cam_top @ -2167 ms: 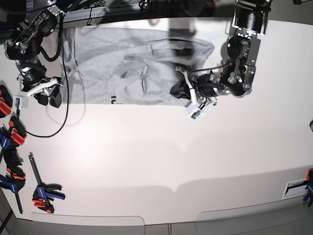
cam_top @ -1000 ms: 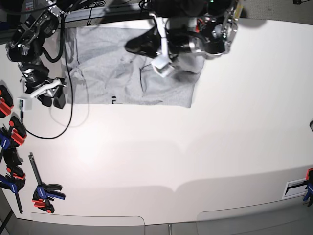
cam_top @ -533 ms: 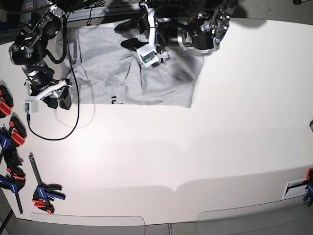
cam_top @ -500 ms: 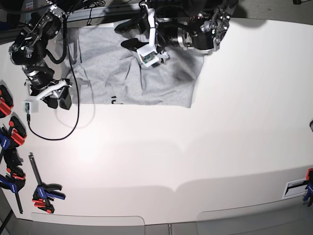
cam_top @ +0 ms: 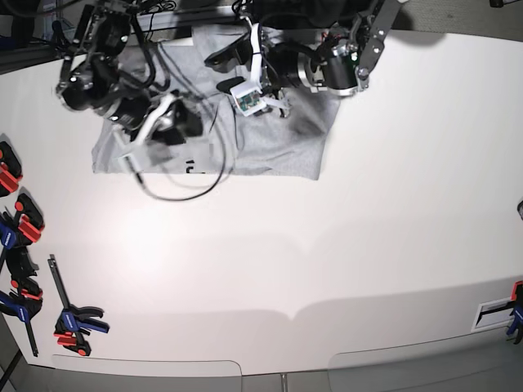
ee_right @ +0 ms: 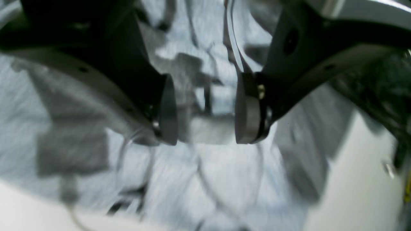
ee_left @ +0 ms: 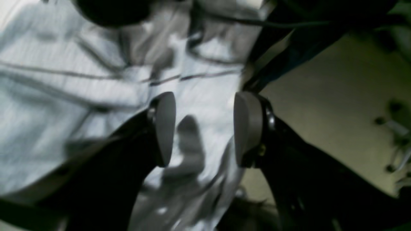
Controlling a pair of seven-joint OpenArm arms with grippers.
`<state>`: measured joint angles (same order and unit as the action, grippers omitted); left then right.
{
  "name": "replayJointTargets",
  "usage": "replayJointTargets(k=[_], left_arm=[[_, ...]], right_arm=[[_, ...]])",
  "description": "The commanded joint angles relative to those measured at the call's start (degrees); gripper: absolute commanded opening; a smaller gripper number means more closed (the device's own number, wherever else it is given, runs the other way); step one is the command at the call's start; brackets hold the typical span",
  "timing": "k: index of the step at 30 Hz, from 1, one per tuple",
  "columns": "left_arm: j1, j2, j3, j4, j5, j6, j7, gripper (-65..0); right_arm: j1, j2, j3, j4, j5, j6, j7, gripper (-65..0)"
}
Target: Fold the T-shirt properly
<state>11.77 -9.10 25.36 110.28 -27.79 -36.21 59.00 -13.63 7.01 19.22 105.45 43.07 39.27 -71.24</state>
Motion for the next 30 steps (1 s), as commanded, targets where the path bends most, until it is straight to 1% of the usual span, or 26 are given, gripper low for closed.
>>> replayJointTargets(k=[1,3,6,10,12,16,21,26,30], left_arm=[[-0.3,-0.2,-0.5,1.1,0.2,1.1,-1.5,-37.7],[-0.4,-1.3,-1.9,1.1,1.0,3.3,-2.2,-37.8],[-0.3,-2.9,-5.1,1.1,1.0,4.8,-3.2,-37.7],[-0.3,-4.1,-11.3,1.1,1.0,5.0,-3.4,-37.8],[-0.3,-4.5,-14.5,1.1,0.7,5.0,-3.4,-37.8],[-0.3,-4.6,-19.2,1.1,0.5,5.0,-3.4,-37.9],[-0.3,-4.6,-20.5,1.1,0.5,5.0,-3.4,-37.9],[-0.3,-4.6,-20.4,1.1,0.5,5.0,-3.4,-37.9],[-0.3,-4.6,-20.4,1.1,0.1,5.0,-3.4,-37.9]], right_arm=[[0.1,0.4,-1.1,2.1,0.4,0.7,1.6,-37.0],[-0.9,0.4,-3.3,4.1,-2.1,0.7,2.6,-37.0],[-2.5,0.1,-5.6,7.7,-7.0,0.7,5.6,-37.0],[-3.9,-0.3,-8.0,10.1,-14.1,0.7,10.2,-37.1],[-4.1,-0.7,-9.3,10.1,-16.1,0.7,11.0,-37.1],[-4.4,-0.7,-11.6,10.1,-16.3,0.7,11.2,-37.1],[-4.4,-0.8,-15.3,10.1,-16.4,0.7,11.3,-37.0],[-4.6,-2.4,-15.9,10.0,-21.9,0.7,12.2,-37.1],[-4.5,-2.4,-15.9,10.0,-26.7,0.7,13.0,-37.1]])
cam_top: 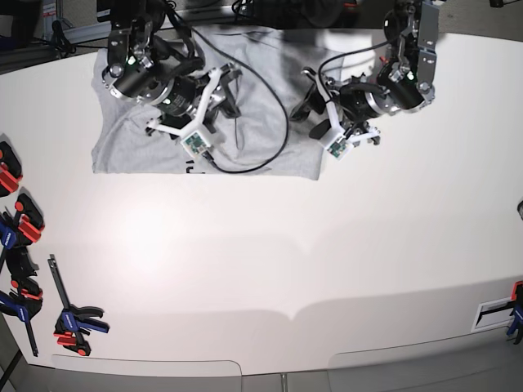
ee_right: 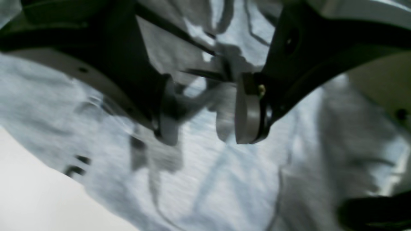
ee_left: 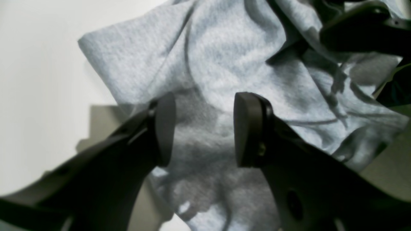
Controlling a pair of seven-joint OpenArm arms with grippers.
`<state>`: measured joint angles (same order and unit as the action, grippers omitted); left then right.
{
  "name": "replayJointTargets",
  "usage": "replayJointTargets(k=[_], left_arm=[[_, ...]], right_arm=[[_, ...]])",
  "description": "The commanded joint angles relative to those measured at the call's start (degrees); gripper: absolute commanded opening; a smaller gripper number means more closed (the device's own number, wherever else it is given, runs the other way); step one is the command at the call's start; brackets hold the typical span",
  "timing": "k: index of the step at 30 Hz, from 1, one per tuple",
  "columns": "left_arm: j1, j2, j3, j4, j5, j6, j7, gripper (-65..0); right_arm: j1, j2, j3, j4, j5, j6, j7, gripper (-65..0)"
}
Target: Fold the T-shirt properly
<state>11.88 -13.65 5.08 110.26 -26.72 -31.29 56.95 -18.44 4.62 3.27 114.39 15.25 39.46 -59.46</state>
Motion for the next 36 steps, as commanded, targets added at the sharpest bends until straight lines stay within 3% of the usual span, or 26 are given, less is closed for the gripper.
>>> replayJointTargets(k=[1,5,10,17,21,30,36], left_arm=[[-0.4,-0.1,-0.2,1.1,-1.0,0.1,-1.4,-37.9],[-0.4,-0.1,-0.2,1.1,-1.0,0.1,-1.4,-37.9],[-0.4,-0.1,-0.2,1.1,-1.0,0.1,-1.5,-37.9],[-0.4,-0.1,-0.2,1.1,-0.9,0.1,-1.5,-37.9],[-0.4,-0.1,-0.2,1.1,-1.0,0.1,-1.5,-37.9],[-0.4,-0.1,-0.2,1.1,-1.0,0.1,-1.5,-37.9],[-0.4,-0.1,-0.2,1.1,-1.0,0.1,-1.5,-37.9]], right_arm=[[0.3,0.0,0.1,1.0,0.7,0.5,1.3,-37.1],[0.3,0.0,0.1,-0.6,0.7,0.5,1.2,-41.0],[0.5,0.0,0.1,-0.9,0.7,0.5,1.2,-65.0],[3.1,0.0,0.1,-0.9,-2.9,0.5,1.8,-65.0],[4.3,0.0,0.1,-0.9,-9.7,-5.3,3.8,-65.0],[7.6,0.0,0.1,-0.9,-19.5,-12.9,8.3,-65.0],[11.1,0.0,0.1,-1.4,-19.6,-13.5,10.5,-65.0]])
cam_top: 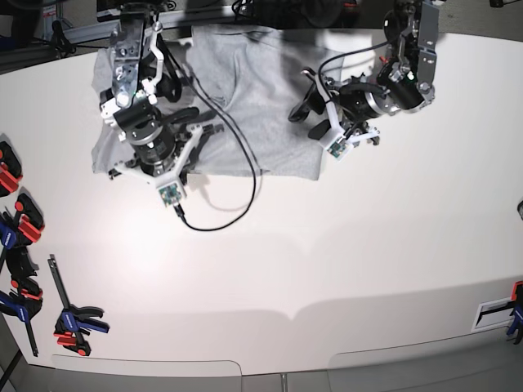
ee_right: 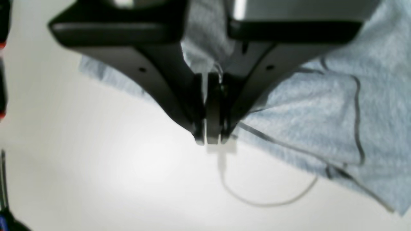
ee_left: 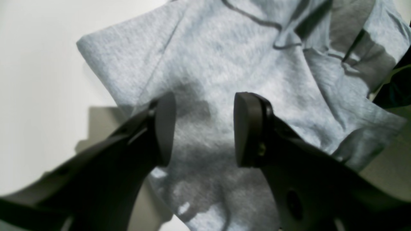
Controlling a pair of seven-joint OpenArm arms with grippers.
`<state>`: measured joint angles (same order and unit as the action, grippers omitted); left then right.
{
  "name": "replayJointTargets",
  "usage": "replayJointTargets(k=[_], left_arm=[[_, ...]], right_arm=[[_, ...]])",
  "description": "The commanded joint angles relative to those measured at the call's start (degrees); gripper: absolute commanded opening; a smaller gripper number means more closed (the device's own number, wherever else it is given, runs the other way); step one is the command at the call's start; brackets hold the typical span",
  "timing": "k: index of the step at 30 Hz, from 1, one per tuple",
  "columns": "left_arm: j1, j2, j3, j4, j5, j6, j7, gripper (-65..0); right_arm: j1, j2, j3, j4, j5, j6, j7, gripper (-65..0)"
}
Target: Fold the T-shirt properly
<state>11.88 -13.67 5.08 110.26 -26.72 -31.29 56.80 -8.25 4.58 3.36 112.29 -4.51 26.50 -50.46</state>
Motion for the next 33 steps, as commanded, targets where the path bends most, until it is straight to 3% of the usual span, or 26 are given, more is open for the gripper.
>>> replayJointTargets(k=[1,11,14,15,17,19,26,29,33], left_arm=[[-0.4,0.0,-0.2,1.1,-1.0,0.1,-1.4,-37.9],[-0.4,0.0,-0.2,1.1,-1.0,0.1,-1.4,-37.9],[-0.4,0.0,-0.2,1.1,-1.0,0.1,-1.4,-37.9],[-0.4,0.0,-0.2,1.1,-0.9,0.1,-1.4,-37.9],[-0.4,0.0,-0.2,1.1,-0.9,0.1,-1.4,-37.9],[-0.4,0.0,-0.2,1.1,-0.9,0.1,-1.6,-37.9],[-0.4,0.0,-0.2,1.1,-0.8,0.1,-2.3,-37.9],[-0.4,0.0,-0.2,1.1,-0.7,0.1,-2.3,-37.9],[-0.4,-0.1,-0.2,1.1,-0.7,0.1,-2.3,-37.9]], right_arm=[[1.5,0.0,0.0,0.3,0.2,-0.6,1.5,-65.0],[8.0,0.0,0.0,-11.1,0.2,-0.6,1.6,-65.0],[9.1,0.0,0.0,-11.5,0.4,-2.0,1.6,-65.0],[9.4,0.0,0.0,-11.5,0.5,-2.4,1.6,-63.3],[9.5,0.0,0.0,-11.5,0.6,-3.5,1.6,-49.0],[9.5,0.0,0.1,-11.5,0.6,-5.0,1.4,-39.5],[9.3,0.1,6.2,-9.6,0.7,-6.0,-1.6,-38.5],[8.2,1.5,11.6,-9.4,5.8,-4.6,-2.8,-38.5],[5.4,3.7,23.3,-9.4,27.5,1.6,-9.5,-38.5]])
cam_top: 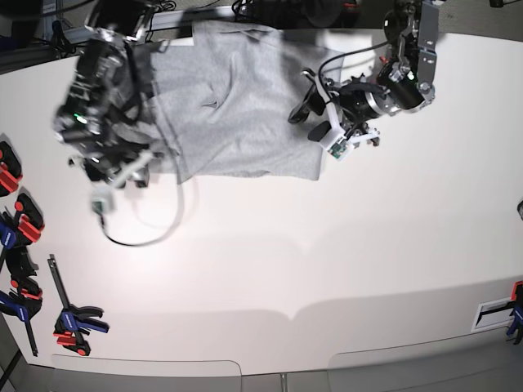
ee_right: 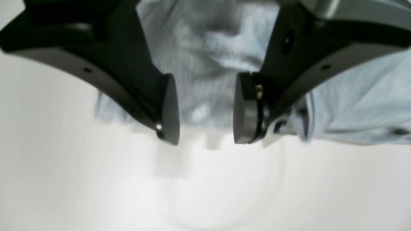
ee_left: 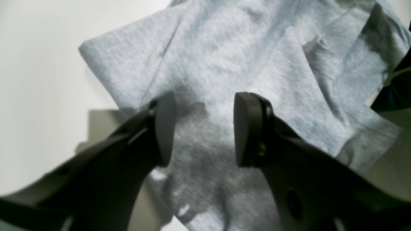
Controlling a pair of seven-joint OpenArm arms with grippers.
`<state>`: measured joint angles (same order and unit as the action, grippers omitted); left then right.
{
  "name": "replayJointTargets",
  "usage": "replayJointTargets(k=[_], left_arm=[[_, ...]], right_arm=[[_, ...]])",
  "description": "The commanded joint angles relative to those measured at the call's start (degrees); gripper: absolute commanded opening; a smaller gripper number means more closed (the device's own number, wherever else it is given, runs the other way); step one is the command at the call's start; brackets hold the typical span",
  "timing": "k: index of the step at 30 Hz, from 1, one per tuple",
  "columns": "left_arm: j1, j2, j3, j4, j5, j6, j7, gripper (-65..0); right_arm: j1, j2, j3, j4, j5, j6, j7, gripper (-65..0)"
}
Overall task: Fold the T-shirt properly
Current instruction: 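Move the right gripper back beside the folded shirt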
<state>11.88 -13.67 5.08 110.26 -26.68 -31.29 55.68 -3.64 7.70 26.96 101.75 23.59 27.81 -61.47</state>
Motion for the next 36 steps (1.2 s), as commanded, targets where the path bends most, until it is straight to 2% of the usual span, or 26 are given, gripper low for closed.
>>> replayJointTargets(k=[1,3,6,10,14,16,21,24,26,28,33,36], left_arm=[[-0.4,-0.4,-0.2,1.1,-0.8,0.1,-1.4,-37.9],[-0.5,-0.9,-0.2,1.1,-0.7,0.1,-1.7,-37.9],[-0.5,-1.6,-0.2,1.1,-0.8,0.1,-1.8,-37.9],[-0.5,-1.8,-0.2,1.1,-0.8,0.1,-1.8,-37.9],[-0.5,-1.8,-0.2,1.1,-0.8,0.1,-1.8,-37.9],[-0.5,-1.8,-0.2,1.1,-0.8,0.1,-1.8,-37.9],[-0.5,-1.8,-0.2,1.1,-0.8,0.1,-1.8,-37.9],[-0.5,-1.8,-0.2,1.1,-0.8,0.1,-1.7,-37.9],[-0.5,-1.8,-0.2,1.1,-0.8,0.1,-1.8,-37.9],[-0.5,-1.8,-0.2,1.1,-0.8,0.1,-1.8,-37.9],[-0.5,-1.8,-0.2,1.1,-0.8,0.1,-1.7,-37.9],[-0.5,-1.8,-0.2,1.1,-0.8,0.1,-1.7,-37.9]], right_arm=[[-0.2,0.8,3.2,1.2,4.7,1.6,0.3,-38.5],[-2.2,0.9,10.3,1.1,10.7,3.6,-0.5,-38.1],[-5.9,2.1,18.5,1.1,13.1,5.0,0.0,-31.4],[-11.7,4.6,22.2,1.1,16.0,5.0,0.2,-30.3],[-12.6,3.8,21.4,1.1,16.0,5.0,0.5,-30.3],[-12.2,3.1,20.4,1.1,15.6,4.9,2.5,-30.3],[-11.6,2.1,15.8,1.1,15.3,4.9,2.6,-30.3],[-11.6,1.7,12.6,1.0,9.9,4.7,3.3,-29.4],[-11.6,1.7,10.4,0.5,4.7,4.6,4.8,-25.8],[-11.6,1.7,8.8,0.0,1.3,3.0,6.1,-25.4],[-11.0,1.6,7.2,-0.2,-2.8,-0.5,7.7,-25.4],[-10.5,1.7,7.2,-0.2,-4.9,-1.5,7.7,-25.4]])
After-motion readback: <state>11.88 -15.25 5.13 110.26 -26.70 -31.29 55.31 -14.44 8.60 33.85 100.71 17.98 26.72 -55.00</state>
